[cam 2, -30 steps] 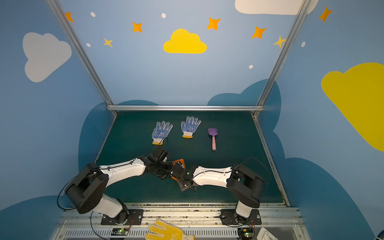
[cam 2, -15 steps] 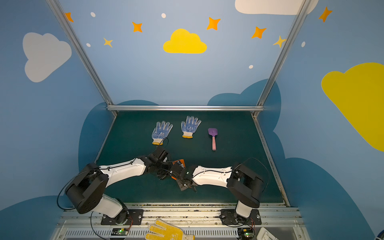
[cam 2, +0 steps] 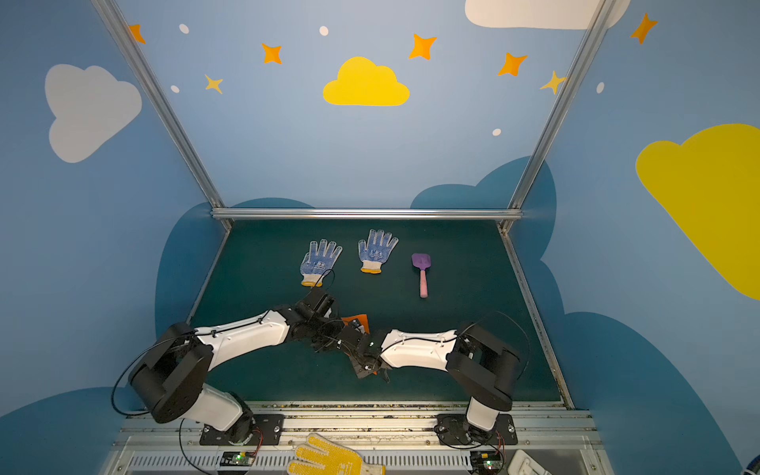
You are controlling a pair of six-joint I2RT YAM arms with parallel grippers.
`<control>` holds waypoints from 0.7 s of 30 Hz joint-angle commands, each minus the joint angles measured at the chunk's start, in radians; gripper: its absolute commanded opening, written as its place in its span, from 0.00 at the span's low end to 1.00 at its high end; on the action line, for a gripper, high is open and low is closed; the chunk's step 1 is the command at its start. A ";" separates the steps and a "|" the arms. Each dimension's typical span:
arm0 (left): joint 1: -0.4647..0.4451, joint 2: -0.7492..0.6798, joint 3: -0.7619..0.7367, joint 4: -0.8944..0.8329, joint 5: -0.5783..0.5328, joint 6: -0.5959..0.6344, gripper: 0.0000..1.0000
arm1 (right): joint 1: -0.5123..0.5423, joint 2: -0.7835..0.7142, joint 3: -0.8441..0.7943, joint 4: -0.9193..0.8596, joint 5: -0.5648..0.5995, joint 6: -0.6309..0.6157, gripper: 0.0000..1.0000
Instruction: Fold a paper plane with a square sheet of paper (fold left side to right side)
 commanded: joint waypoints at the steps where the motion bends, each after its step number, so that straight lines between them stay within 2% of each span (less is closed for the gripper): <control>1: 0.015 -0.038 0.036 -0.059 -0.042 0.051 0.58 | -0.018 -0.012 -0.072 0.038 -0.036 0.061 0.00; 5: 0.047 -0.066 0.049 -0.093 -0.064 0.087 0.64 | -0.054 -0.049 -0.147 0.118 -0.107 0.093 0.00; 9: 0.071 -0.105 0.038 -0.093 -0.083 0.138 0.65 | -0.099 -0.080 -0.219 0.197 -0.195 0.114 0.00; 12: 0.080 -0.137 0.024 -0.093 -0.102 0.185 0.53 | -0.141 -0.097 -0.281 0.274 -0.274 0.121 0.00; 15: 0.080 -0.163 0.013 -0.089 -0.105 0.220 0.27 | -0.191 -0.096 -0.328 0.317 -0.348 0.095 0.00; 17: 0.080 -0.175 0.004 -0.089 -0.104 0.232 0.16 | -0.229 -0.085 -0.335 0.340 -0.402 0.048 0.00; 21: 0.069 -0.193 -0.025 -0.060 -0.095 0.231 0.12 | -0.296 -0.069 -0.305 0.321 -0.476 -0.067 0.00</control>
